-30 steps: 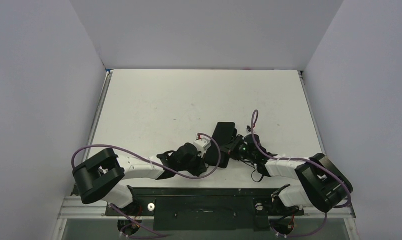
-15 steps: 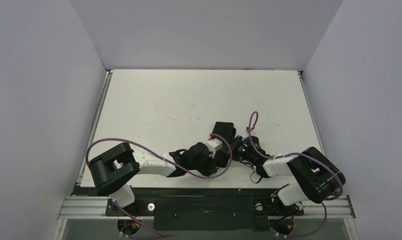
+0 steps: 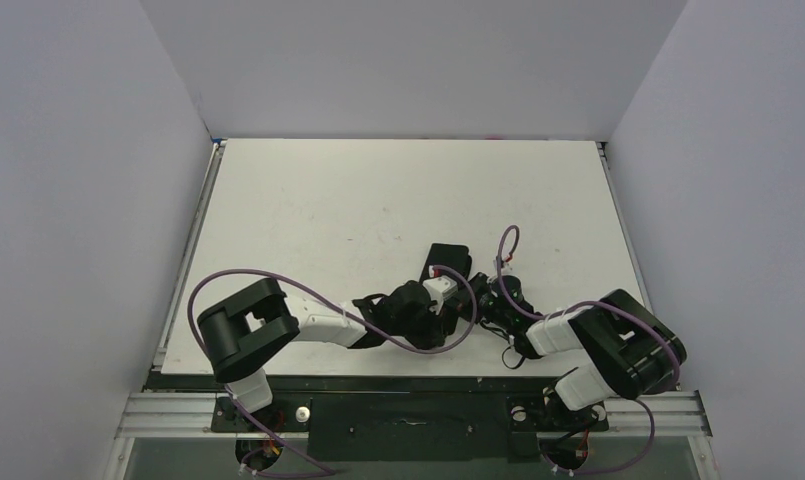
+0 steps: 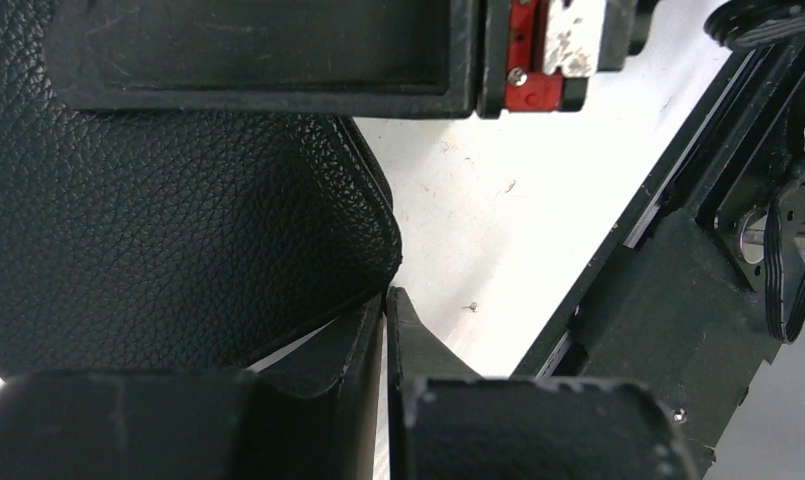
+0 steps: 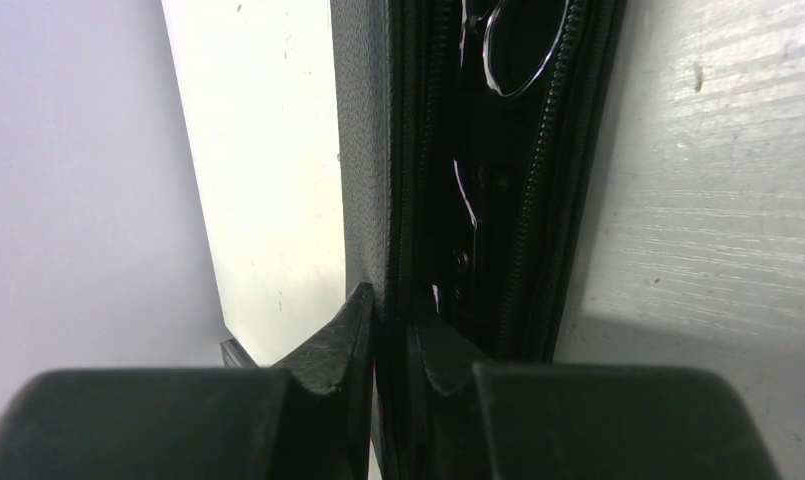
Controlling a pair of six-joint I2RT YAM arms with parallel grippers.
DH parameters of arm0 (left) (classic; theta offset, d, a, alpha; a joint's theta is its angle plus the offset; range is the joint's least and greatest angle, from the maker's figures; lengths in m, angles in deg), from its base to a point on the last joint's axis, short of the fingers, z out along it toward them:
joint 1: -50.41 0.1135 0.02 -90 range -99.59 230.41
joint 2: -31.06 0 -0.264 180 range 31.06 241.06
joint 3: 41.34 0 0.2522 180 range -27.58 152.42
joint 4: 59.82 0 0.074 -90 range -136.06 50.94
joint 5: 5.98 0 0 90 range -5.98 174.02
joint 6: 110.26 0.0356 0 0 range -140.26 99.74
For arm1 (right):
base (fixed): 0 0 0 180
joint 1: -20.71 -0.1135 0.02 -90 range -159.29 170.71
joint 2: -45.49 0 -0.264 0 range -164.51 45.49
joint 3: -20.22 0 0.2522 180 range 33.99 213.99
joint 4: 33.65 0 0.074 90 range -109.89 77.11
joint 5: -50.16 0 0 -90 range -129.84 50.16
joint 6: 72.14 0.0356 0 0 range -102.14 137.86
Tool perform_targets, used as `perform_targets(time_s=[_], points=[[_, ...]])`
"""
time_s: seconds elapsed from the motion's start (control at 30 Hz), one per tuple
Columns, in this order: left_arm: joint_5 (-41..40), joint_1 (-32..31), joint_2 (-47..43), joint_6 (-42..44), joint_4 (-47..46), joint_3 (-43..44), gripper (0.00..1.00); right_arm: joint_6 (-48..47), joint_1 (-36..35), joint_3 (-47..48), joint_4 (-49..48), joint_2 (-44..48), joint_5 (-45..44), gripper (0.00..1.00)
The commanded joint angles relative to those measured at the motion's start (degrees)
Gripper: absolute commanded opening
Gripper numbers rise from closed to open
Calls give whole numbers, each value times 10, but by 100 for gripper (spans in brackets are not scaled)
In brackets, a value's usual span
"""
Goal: Sort the hair-cutting tools
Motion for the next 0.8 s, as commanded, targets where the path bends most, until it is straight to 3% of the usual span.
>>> perform_targets(time_s=[0.0,0.2,0.47,0.63,0.77], points=[[10,-8,-7,-7,-44,28,7,-45,2,-27,106,5,-63,9],[-28,-10,-69,-8,-4,-10,36,-80,2,-13,223,108,-75,43],[-84,-11,-196,-38,39,-85,46,-129,3,34,433,249,-96,57],[-148,-7,-278,-38,87,-94,53,-173,4,91,562,321,-144,59],[-168,12,-283,-47,86,-89,55,-205,5,127,625,341,-208,59]])
